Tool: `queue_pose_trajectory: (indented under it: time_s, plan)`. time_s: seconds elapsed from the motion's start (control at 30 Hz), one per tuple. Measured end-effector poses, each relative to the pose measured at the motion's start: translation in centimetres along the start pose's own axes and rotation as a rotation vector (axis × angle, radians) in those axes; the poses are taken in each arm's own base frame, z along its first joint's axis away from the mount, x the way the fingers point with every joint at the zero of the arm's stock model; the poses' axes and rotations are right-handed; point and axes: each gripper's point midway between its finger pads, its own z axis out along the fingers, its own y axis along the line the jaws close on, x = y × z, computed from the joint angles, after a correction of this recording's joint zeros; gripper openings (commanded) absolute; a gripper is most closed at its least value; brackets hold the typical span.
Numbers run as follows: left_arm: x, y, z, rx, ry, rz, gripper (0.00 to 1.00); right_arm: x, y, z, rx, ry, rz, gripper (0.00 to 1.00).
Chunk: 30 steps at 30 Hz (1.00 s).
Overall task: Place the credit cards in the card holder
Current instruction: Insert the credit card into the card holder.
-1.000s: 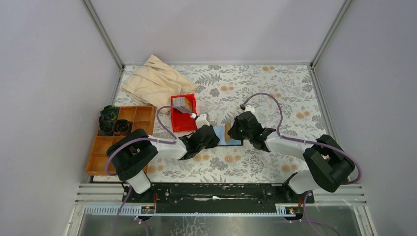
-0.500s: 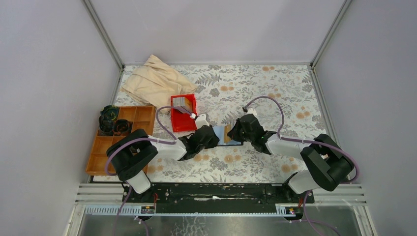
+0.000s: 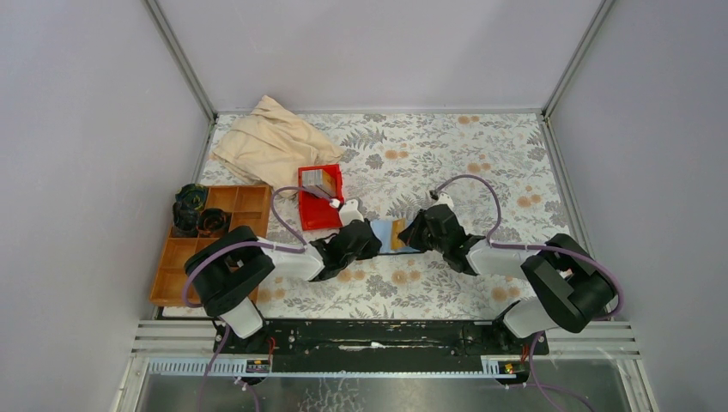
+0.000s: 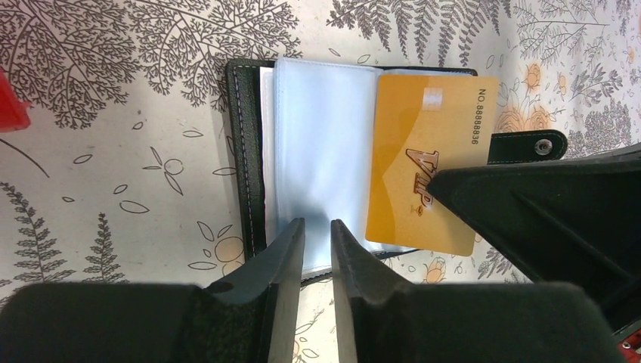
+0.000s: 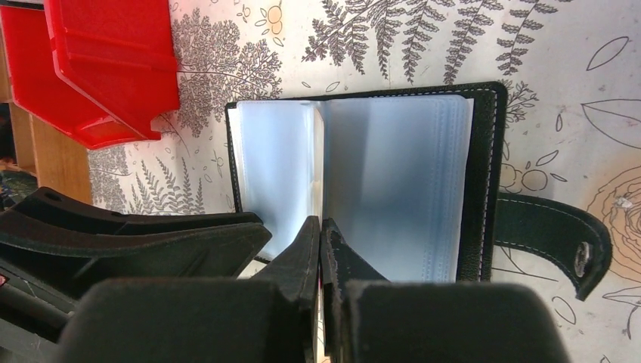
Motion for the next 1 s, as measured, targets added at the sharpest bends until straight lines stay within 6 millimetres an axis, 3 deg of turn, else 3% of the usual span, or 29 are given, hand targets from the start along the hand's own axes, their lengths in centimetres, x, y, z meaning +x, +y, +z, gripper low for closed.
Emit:
queue_pose_trajectory:
  time_s: [1.0]
  plan:
    - [-0.9, 2.8, -1.3, -0.115, -0.044, 0.042, 0.28, 1.2, 0.6, 1.5, -0.120, 0.017, 0.070, 0.00]
